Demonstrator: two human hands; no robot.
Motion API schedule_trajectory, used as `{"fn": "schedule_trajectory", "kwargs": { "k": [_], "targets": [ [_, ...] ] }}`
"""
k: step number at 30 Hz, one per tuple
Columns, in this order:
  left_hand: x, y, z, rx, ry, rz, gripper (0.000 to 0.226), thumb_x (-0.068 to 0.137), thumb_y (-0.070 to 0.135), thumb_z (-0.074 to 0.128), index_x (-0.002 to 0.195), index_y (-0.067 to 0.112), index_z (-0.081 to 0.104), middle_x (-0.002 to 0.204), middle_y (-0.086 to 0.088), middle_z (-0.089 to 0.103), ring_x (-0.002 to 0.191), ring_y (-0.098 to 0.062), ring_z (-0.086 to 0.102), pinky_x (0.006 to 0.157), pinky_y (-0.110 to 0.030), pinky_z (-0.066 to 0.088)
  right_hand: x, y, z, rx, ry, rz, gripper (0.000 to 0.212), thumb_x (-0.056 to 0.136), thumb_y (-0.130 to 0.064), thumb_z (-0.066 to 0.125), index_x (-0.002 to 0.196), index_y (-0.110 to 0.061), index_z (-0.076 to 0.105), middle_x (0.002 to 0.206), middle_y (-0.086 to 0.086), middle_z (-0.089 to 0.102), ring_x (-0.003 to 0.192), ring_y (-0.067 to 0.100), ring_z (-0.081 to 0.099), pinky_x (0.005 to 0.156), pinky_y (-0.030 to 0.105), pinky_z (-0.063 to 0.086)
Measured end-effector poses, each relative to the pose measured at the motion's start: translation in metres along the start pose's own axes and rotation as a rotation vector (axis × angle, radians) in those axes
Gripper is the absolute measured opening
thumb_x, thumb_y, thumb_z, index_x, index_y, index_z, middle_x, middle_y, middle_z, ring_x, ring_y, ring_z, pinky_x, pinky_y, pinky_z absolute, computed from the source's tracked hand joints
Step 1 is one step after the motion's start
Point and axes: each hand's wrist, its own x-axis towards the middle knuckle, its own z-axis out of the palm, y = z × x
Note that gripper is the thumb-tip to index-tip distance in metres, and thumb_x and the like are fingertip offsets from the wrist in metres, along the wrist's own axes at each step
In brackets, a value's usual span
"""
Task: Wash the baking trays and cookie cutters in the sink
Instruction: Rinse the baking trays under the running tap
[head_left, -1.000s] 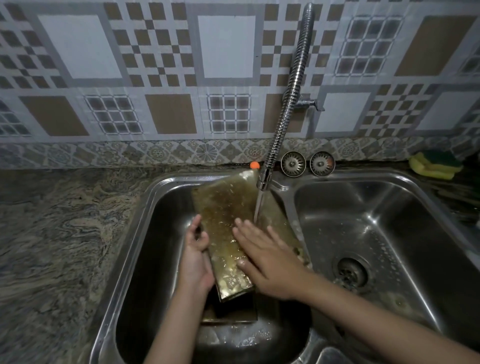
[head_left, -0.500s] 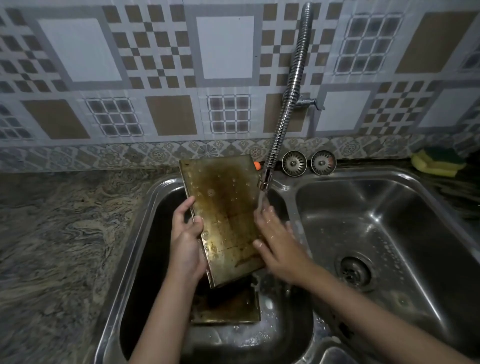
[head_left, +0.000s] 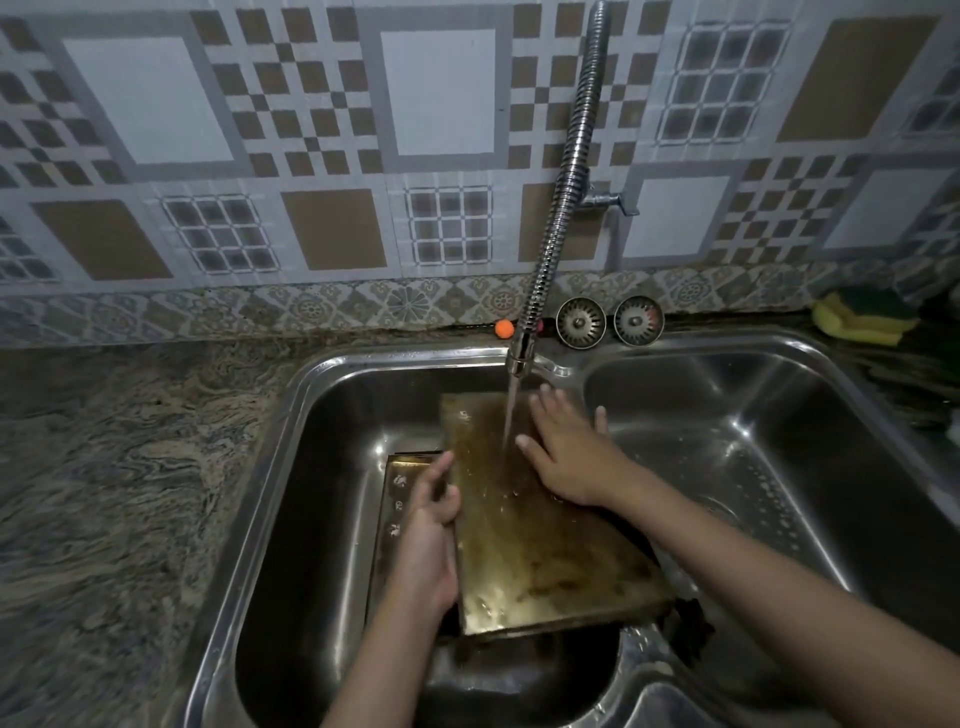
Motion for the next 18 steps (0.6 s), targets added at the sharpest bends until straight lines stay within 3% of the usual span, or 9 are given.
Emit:
{"fn": "schedule_trajectory", "kwargs": {
  "k": [2,5,7,10,12,13,14,16,18],
  "targets": [
    [-0.005,-0.018,0.010,-0.012,-0.061,-0.049,0.035,0.093,0.001,0.041,0.116,0.022,0.058,0.103,-0.015,0.068,0.084,-0.027,0.065,0.065,-0.037,0.055,0.011,-0.012,-0.001,-0.003,0.004,0.003,0.067,0.099,-0.049,0.023,0.152,-0.014,0.004,0.160,0.006,-0.008,0.147,0.023,-0.011,0.114,0.059,-0.004],
    [-0.002,-0.021,0.012,-0.110,-0.025,-0.034,0.030,0.093,-0.002,0.040,0.105,0.019,0.059,0.092,-0.013,0.070,0.080,-0.026,0.064,0.068,-0.037,0.053,-0.007,-0.037,0.008,-0.027,0.010,-0.300,0.059,0.099,-0.043,0.025,0.152,-0.019,0.012,0.161,0.000,0.002,0.147,0.014,-0.003,0.117,0.051,-0.002],
    [0.006,-0.010,-0.002,-0.113,0.027,0.025,0.029,0.094,0.000,0.040,0.104,0.021,0.057,0.090,-0.008,0.069,0.079,-0.023,0.063,0.067,-0.035,0.052,-0.028,-0.033,0.014,-0.038,0.042,-0.448,0.063,0.094,-0.049,0.019,0.151,-0.023,0.018,0.160,-0.007,0.004,0.147,0.008,-0.001,0.115,0.040,-0.005],
    [0.013,0.009,-0.026,-0.085,0.075,0.108,0.029,0.094,0.003,0.039,0.100,0.026,0.057,0.099,-0.006,0.063,0.084,-0.022,0.059,0.075,-0.040,0.050,-0.037,0.000,0.019,0.036,0.130,-0.348,0.066,0.086,-0.060,0.019,0.149,-0.039,0.016,0.159,-0.006,-0.006,0.146,0.011,-0.010,0.111,0.040,-0.011],
    [0.015,0.016,-0.033,-0.074,0.110,0.133,0.030,0.094,0.002,0.039,0.098,0.026,0.056,0.102,-0.005,0.060,0.087,-0.021,0.057,0.080,-0.041,0.046,-0.042,0.012,0.016,0.348,0.154,-0.156,0.061,0.082,-0.067,0.034,0.140,-0.056,0.018,0.160,-0.001,-0.001,0.146,0.012,-0.004,0.116,0.043,-0.002],
    [0.017,0.017,-0.034,-0.073,0.112,0.138,0.029,0.094,0.002,0.039,0.098,0.026,0.056,0.103,-0.005,0.059,0.088,-0.021,0.056,0.082,-0.041,0.045,-0.044,0.012,0.012,0.603,0.160,-0.093,0.057,0.084,-0.062,0.046,0.136,-0.061,0.024,0.160,0.001,0.012,0.146,0.011,0.009,0.118,0.040,0.012],
    [0.019,0.017,-0.034,-0.075,0.101,0.130,0.029,0.093,0.003,0.040,0.098,0.026,0.057,0.106,-0.005,0.059,0.090,-0.021,0.056,0.086,-0.042,0.045,-0.048,0.008,0.008,0.853,0.164,-0.067,0.052,0.088,-0.049,0.055,0.134,-0.058,0.032,0.156,0.001,0.027,0.141,0.007,0.026,0.114,0.030,0.027],
    [0.022,0.014,-0.034,-0.083,0.085,0.099,0.027,0.094,0.006,0.042,0.101,0.026,0.059,0.110,-0.006,0.059,0.098,-0.024,0.056,0.093,-0.049,0.042,-0.054,0.003,0.007,1.207,0.133,-0.050,0.049,0.095,-0.019,0.054,0.136,-0.040,0.041,0.139,-0.005,0.049,0.118,-0.002,0.053,0.090,0.013,0.046],
    [0.024,0.010,-0.034,-0.079,0.100,0.065,0.026,0.096,0.010,0.040,0.108,0.023,0.059,0.115,-0.008,0.060,0.107,-0.028,0.056,0.100,-0.054,0.040,-0.059,-0.003,0.012,1.519,0.083,-0.002,0.045,0.095,-0.010,0.049,0.134,-0.032,0.048,0.128,-0.002,0.060,0.109,0.011,0.063,0.080,0.019,0.053]
  ]
}}
